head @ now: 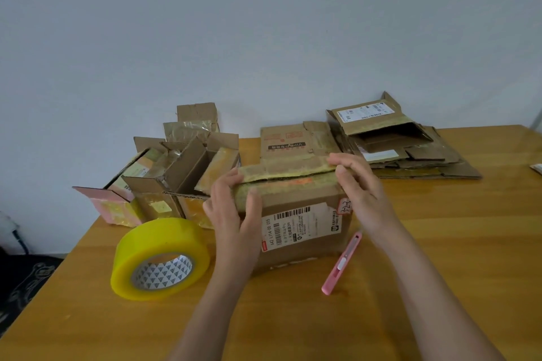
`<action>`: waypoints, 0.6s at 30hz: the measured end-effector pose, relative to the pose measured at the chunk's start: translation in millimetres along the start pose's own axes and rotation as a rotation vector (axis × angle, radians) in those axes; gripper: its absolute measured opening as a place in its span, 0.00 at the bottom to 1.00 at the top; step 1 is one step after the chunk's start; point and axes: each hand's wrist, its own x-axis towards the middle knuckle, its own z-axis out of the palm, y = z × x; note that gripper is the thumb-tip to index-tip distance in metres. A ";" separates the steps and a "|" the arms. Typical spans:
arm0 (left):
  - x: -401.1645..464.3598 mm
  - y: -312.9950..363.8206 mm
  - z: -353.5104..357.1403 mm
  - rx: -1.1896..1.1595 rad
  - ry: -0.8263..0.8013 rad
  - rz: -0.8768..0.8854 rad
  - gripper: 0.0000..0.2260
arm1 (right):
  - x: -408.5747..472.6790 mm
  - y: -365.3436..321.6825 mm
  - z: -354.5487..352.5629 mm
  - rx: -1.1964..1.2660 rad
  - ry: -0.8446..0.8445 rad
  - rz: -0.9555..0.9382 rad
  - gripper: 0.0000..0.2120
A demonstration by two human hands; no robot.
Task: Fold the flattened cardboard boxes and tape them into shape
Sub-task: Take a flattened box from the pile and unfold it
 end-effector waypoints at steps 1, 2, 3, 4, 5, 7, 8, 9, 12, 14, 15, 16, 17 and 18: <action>-1.7 -2.4 2.0 -0.023 0.004 0.003 0.15 | -1.0 1.8 0.2 -0.015 -0.001 -0.008 0.15; -2.0 -5.5 3.6 -0.061 -0.003 -0.002 0.16 | -1.8 3.2 0.1 -0.019 -0.004 -0.001 0.15; -1.4 -7.7 5.2 -0.096 -0.015 -0.011 0.18 | -1.9 4.5 -0.8 -0.011 -0.010 0.019 0.15; 0.2 -8.9 6.9 -0.116 -0.029 -0.019 0.19 | -1.0 6.4 -2.3 0.003 -0.013 0.041 0.16; 2.5 -9.0 8.4 -0.118 -0.044 -0.022 0.20 | -0.1 7.4 -4.0 0.015 -0.007 0.059 0.16; 7.7 -5.3 12.0 -0.116 -0.081 -0.007 0.20 | 2.6 8.9 -6.2 0.034 0.019 0.077 0.16; 10.2 -4.5 13.7 -0.116 -0.096 -0.002 0.20 | 3.6 9.0 -6.3 0.044 0.030 0.080 0.15; 12.7 -4.5 15.0 -0.118 -0.105 -0.002 0.20 | 4.6 8.9 -5.7 0.050 0.037 0.084 0.15; 19.5 -7.9 16.6 -0.139 -0.111 -0.012 0.17 | 8.0 8.4 -1.9 0.060 0.052 0.089 0.16; 22.4 -9.4 18.9 -0.152 -0.116 -0.012 0.15 | 9.6 8.8 -2.5 0.052 0.060 0.085 0.16; 23.2 -8.4 20.6 -0.154 -0.126 -0.008 0.14 | 9.7 8.7 -3.7 0.053 0.067 0.086 0.16; 24.0 -6.7 22.3 -0.155 -0.139 -0.001 0.14 | 10.2 9.7 -5.1 0.055 0.082 0.086 0.17; 25.1 -5.4 24.0 -0.157 -0.149 0.006 0.15 | 11.0 10.1 -6.1 0.059 0.100 0.087 0.17; 26.6 -4.5 25.8 -0.162 -0.161 0.007 0.15 | 12.2 10.6 -6.6 0.061 0.118 0.092 0.18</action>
